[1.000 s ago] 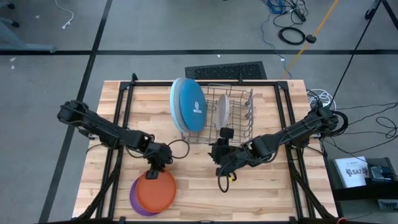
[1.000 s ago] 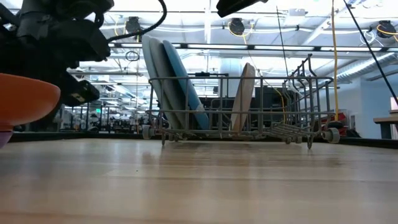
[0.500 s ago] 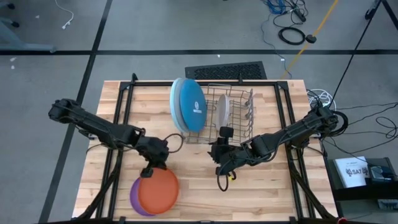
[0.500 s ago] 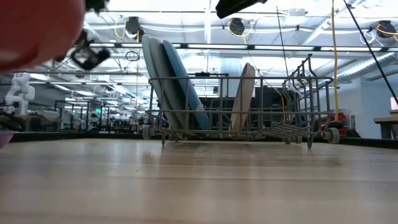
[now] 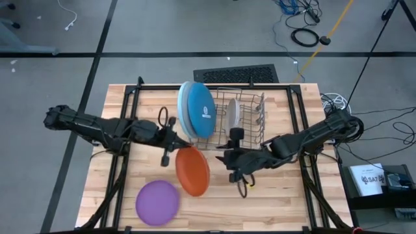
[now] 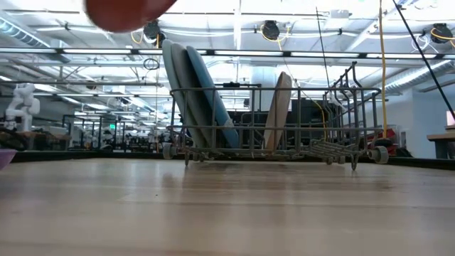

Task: Sort dishes
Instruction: Put the orange plate into the dish rack

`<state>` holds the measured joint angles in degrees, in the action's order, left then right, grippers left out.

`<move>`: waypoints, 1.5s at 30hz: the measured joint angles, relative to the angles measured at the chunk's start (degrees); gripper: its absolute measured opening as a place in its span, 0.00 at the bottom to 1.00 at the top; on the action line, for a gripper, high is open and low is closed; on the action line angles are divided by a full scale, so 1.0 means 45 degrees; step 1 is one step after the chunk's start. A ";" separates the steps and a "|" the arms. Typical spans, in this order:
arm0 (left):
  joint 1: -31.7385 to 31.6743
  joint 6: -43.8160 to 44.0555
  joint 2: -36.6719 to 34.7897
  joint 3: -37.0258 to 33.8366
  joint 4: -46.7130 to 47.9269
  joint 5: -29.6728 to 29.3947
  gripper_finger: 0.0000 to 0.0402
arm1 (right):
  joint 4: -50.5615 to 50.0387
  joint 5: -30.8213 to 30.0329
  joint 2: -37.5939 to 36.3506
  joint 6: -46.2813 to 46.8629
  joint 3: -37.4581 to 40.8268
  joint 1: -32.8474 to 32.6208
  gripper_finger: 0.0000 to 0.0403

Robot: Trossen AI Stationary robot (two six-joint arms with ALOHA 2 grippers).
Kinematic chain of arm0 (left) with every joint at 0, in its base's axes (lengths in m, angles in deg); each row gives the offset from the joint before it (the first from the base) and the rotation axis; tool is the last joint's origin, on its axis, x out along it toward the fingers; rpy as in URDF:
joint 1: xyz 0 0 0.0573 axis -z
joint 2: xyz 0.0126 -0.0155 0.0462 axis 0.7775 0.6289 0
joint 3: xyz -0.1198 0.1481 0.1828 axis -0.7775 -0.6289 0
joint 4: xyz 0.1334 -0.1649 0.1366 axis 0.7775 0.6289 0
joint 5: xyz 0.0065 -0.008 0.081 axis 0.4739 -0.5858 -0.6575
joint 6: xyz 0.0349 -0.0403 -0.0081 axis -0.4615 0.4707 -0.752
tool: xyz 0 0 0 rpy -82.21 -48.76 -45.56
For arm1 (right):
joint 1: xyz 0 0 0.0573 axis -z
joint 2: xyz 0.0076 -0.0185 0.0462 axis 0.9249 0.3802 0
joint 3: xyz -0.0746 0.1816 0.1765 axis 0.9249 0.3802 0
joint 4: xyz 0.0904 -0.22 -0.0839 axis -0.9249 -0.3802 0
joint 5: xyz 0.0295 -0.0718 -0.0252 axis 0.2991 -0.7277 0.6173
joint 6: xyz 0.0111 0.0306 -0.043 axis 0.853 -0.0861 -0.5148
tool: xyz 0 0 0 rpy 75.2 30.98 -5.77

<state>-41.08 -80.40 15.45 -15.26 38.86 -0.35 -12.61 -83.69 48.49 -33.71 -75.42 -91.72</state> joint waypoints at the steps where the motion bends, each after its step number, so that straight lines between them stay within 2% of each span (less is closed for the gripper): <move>1: -0.0208 0.0247 0.0000 0.0008 -0.0044 -0.0102 0.01 | 0.0028 0.0020 -0.0130 -0.0103 -0.0073 -0.0054 0.38; 6: -0.0881 0.1052 0.0010 0.0017 -0.0665 -0.2114 0.00 | 0.0582 -0.0028 -0.0720 0.0430 -0.0173 -0.0089 0.38; 14: -0.1133 0.0270 0.0010 0.0017 -0.1690 -0.4871 0.00 | 0.0691 -0.0194 -0.1133 0.2856 -0.0179 0.0276 0.38; 18: -0.1151 -0.0065 0.0024 0.0021 -0.2024 -0.6074 0.00 | 0.0897 -0.0288 -0.1121 0.3240 -0.0183 0.0422 0.38; 24: -0.1163 -0.0623 0.0019 0.0037 -0.2520 -0.6382 0.00 | 0.0551 -0.1645 -0.1113 0.4061 -0.0183 0.0989 0.38; 30: -0.1145 -0.0833 0.0015 0.0026 -0.2031 -0.6617 0.00 | 0.1593 -0.3284 -0.1235 0.2423 -0.0173 0.0761 0.38; 33: -0.1135 -0.0937 0.0019 0.0022 -0.2232 -0.6681 0.00 | 0.1646 -0.4204 -0.1504 0.2363 -0.0183 0.0709 0.38; 37: -0.1135 -0.1071 0.0015 0.0027 -0.2690 -0.6721 0.00 | 0.1063 -0.2766 -0.1510 0.3344 -0.0176 0.1121 0.38; 38: -0.1135 -0.1214 0.0019 0.0027 -0.2780 -0.6721 0.00 | 0.0948 -0.2648 -0.1467 0.3563 -0.0173 0.1204 0.38; 42: -0.1145 -0.1331 0.0081 0.0027 -0.2963 -0.6755 0.00 | 0.0385 -0.3570 -0.1405 0.4042 -0.0173 0.1367 0.38; 45: -0.1145 -0.1336 0.0083 0.0027 -0.2948 -0.6752 0.00 | 0.0332 -0.2669 -0.1405 0.4165 -0.0173 0.1561 0.38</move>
<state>-46.23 -86.41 15.82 -15.14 25.59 -30.74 -11.11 -95.71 42.16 -14.97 -76.20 -84.70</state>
